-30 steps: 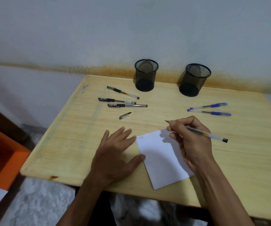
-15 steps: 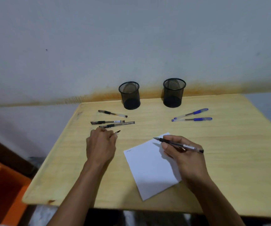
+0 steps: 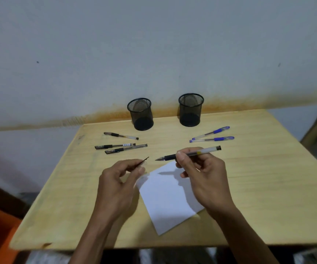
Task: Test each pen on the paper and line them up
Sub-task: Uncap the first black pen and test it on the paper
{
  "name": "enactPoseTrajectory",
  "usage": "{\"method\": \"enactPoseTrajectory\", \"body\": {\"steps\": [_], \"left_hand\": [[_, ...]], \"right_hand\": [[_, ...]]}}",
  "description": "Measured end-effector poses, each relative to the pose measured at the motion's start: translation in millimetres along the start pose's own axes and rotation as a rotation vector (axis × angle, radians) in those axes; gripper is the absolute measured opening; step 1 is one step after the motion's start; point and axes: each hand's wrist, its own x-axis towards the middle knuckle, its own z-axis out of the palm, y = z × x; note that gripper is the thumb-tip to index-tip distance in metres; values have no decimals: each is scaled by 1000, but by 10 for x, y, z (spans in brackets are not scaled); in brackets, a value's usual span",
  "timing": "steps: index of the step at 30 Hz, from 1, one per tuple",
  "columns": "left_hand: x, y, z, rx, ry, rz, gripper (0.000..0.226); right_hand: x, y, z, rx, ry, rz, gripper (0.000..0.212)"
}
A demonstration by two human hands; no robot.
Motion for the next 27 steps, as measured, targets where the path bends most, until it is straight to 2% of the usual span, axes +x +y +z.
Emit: {"method": "enactPoseTrajectory", "body": {"steps": [12,18,21,23,25,26,27], "left_hand": [[-188,152,-35,-20,-91,68,13],[-127,221,-45,-34,-93,144,17],[-116,242,-52,-36,-104,157,17],[-74,246,-80,-13,-106,156,17],[-8,229,-133,31,-78,161,18],[25,211,-164,54,-62,160,19],[51,190,-193,74,-51,157,19]], "right_hand": [[-116,-104,101,-100,-116,-100,1],[-129,-131,167,-31,-100,-172,5],[-77,-145,133,-48,-145,-137,3],[-37,-124,114,-40,-134,-70,18],[8,-94,87,-38,-3,-44,52],[29,-94,63,-117,96,-107,65],[50,-103,42,-265,170,-258,68]]}}
